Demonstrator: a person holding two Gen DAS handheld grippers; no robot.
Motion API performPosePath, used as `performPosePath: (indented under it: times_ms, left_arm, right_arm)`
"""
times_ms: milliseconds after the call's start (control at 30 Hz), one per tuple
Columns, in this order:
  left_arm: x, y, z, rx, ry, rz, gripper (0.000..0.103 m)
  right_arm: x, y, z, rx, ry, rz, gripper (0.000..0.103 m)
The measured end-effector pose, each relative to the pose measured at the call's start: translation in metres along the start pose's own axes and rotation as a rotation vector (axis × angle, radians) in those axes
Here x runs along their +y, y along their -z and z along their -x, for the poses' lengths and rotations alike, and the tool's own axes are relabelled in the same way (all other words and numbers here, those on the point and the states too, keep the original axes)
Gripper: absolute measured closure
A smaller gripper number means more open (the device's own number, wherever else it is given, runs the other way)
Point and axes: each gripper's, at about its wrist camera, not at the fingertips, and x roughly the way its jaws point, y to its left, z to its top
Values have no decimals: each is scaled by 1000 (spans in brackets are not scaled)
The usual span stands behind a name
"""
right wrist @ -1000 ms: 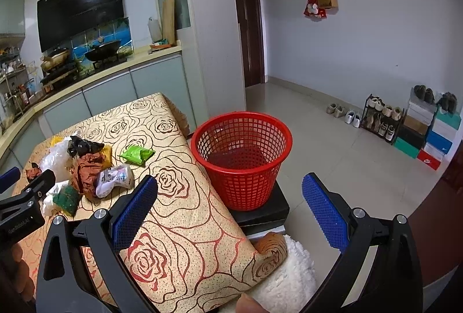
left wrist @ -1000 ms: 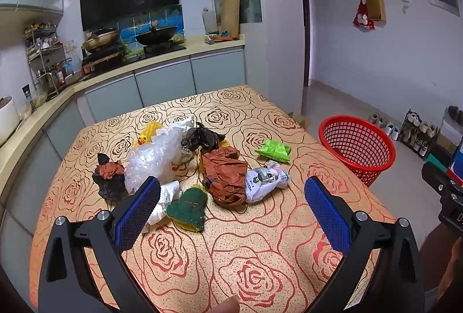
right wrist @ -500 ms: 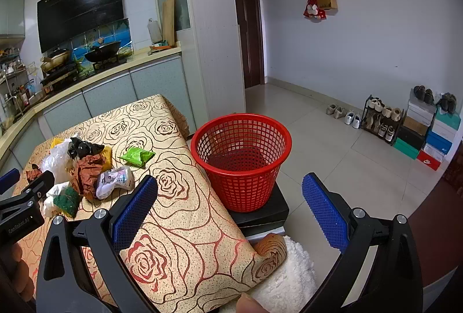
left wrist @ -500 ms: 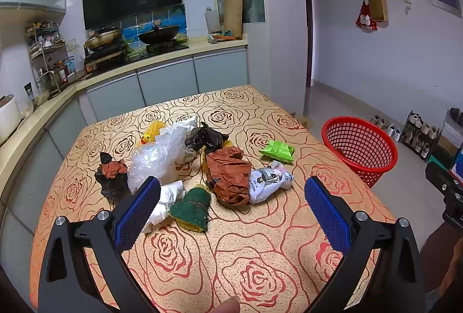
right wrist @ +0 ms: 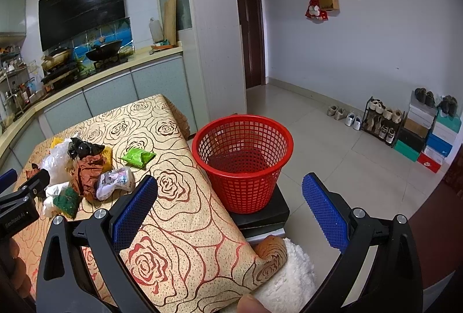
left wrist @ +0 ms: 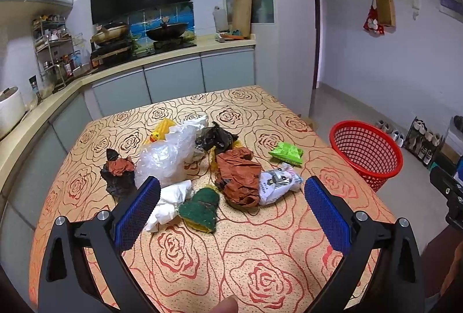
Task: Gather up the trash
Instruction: 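Grasp the white plastic bag with the left tool while the right tool approaches the printed packet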
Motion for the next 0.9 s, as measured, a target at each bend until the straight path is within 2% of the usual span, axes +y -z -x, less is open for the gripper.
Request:
performPosePath:
  times_ms: [233, 400, 567, 733, 900]
  left_arm:
    - [17, 0, -8, 5, -18, 21, 7]
    - [31, 0, -18, 33, -33, 49, 7]
    - [50, 1, -28, 56, -72, 80, 7]
    - [97, 2, -33, 69, -155, 131, 7]
    - [148, 4, -34, 83, -189, 231, 7]
  right_arm:
    - [9, -4, -18, 29, -68, 18, 6]
    - [30, -4, -29, 58, -175, 92, 6]
    - [46, -5, -38, 72, -192, 143, 6]
    - [47, -14, -53, 80, -179, 137, 6]
    - [59, -18, -70, 103, -183, 152, 6]
